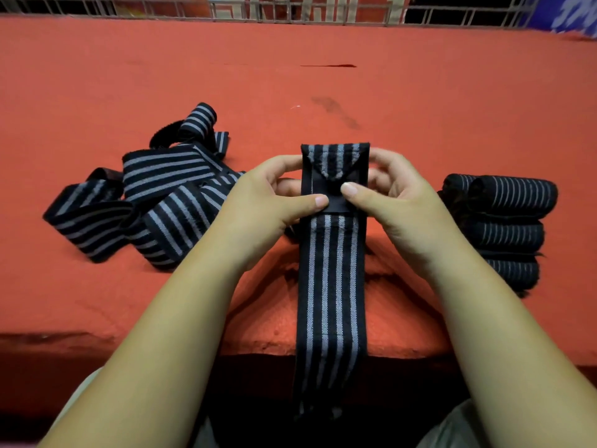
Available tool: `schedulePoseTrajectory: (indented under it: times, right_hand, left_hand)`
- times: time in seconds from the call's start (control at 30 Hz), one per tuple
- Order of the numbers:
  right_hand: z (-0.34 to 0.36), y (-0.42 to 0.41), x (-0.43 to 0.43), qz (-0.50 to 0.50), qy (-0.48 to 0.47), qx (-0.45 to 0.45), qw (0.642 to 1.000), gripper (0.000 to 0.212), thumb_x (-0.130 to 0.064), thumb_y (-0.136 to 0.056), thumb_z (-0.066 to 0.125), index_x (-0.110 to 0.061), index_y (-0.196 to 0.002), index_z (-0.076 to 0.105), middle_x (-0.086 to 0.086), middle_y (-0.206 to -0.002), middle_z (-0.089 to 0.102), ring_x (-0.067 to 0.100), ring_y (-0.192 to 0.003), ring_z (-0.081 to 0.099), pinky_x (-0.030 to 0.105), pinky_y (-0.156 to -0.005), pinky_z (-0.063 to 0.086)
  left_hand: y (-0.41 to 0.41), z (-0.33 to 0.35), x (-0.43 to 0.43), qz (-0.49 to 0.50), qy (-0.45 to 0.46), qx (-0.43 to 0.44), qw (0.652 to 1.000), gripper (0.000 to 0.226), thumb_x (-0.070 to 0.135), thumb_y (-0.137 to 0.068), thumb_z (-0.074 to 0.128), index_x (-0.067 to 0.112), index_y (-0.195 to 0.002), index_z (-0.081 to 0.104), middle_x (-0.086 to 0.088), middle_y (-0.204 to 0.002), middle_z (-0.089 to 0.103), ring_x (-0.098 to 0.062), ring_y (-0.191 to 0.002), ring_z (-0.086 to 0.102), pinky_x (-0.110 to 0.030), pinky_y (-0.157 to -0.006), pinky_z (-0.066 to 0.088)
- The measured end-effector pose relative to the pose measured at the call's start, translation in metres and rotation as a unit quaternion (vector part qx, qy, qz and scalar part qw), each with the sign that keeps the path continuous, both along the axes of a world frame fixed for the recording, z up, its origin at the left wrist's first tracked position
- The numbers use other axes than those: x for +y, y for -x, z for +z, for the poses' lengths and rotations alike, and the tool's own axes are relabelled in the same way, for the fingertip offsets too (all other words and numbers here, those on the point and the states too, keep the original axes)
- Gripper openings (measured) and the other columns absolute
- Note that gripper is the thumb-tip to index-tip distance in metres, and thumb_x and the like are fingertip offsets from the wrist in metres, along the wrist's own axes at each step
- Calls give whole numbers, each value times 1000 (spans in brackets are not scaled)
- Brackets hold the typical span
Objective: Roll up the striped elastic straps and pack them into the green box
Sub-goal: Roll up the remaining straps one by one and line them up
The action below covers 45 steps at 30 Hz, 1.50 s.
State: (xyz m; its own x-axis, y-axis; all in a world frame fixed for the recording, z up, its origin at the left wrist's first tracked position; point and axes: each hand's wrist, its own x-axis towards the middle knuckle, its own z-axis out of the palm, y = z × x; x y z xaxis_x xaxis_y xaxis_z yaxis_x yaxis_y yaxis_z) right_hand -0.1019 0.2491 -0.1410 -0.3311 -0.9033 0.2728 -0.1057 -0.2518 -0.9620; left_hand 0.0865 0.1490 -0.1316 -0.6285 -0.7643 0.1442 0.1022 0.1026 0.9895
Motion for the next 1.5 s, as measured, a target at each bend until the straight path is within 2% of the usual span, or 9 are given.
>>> schedulePoseTrajectory:
  times: [0.1,0.2,0.33,0.67,0.77,0.93,1.1,1.23,1.5]
  right_hand:
    - [-11,4,6,22,-88,46,995,25,-25,-102,73,-13,-124,76,33,-108,71,31,-83,61,45,-79,49]
    - [-17,3,6,1,-100,46,994,20,-24,-103,71,-6,-109,78,40,-103,67,29,-81,59,47,-77,47]
    - [-15,-2,5,-6,-81,-4,997,16,-14,-102,69,-1,-110,76,16,-90,72,26,-80,62,35,-71,53]
    - [-18,-6,0,-26,-70,-17,997,16,-23,-104,69,-9,-104,77,10,-85,74,16,-68,66,29,-61,53]
    - [-21,-9,-2,-58,-45,29,997,12,-22,-104,70,-13,-102,77,10,-83,76,17,-68,64,30,-62,51]
    - [-22,-15,-6,-61,-22,26,998,11,-19,-106,67,-16,-107,78,1,-91,81,11,-78,71,27,-69,57]
    - [-23,-16,-10,-65,-83,44,993,19,-31,-108,62,-26,-110,80,12,-99,81,37,-81,74,51,-73,61]
    - [-28,-10,-12,-44,-130,32,990,22,-26,-109,60,-17,-107,80,1,-76,72,19,-67,59,33,-62,46]
    - [-18,-9,-6,-2,-92,-82,992,16,-17,-105,65,-12,-100,80,-15,-53,56,-2,-45,46,14,-45,35]
  left_hand:
    - [-1,2,-2,23,0,19,1000,47,-2,-92,79,15,-135,67,-9,-111,83,-29,-100,81,-35,-76,61]
    - [0,2,-3,31,11,19,999,42,0,-92,80,13,-130,69,-9,-109,83,-28,-98,82,-32,-73,61]
    - [1,4,-2,38,45,-9,998,34,4,-93,80,12,-125,73,-5,-108,83,-21,-98,81,-25,-71,60]
    - [-3,6,-2,52,65,-49,995,29,8,-97,79,13,-125,73,-9,-107,83,-27,-99,81,-46,-88,66]
    - [-5,7,-5,33,59,-79,995,30,11,-97,79,20,-125,74,-8,-107,83,-22,-96,81,-33,-73,65]
    - [-4,-2,-13,42,24,-44,998,23,4,-93,80,12,-115,79,-13,-106,82,-27,-99,80,-43,-88,63]
    - [7,-7,-24,124,24,-15,992,21,8,-89,86,14,-109,82,-8,-103,83,-34,-105,79,-57,-103,60]
    - [15,-7,-27,166,99,-8,981,21,3,-89,84,12,-107,80,0,-97,84,-15,-96,81,-36,-90,65]
    - [5,-4,-28,122,123,-17,985,27,-11,-88,76,12,-100,84,-1,-92,84,-13,-90,80,-23,-76,62]
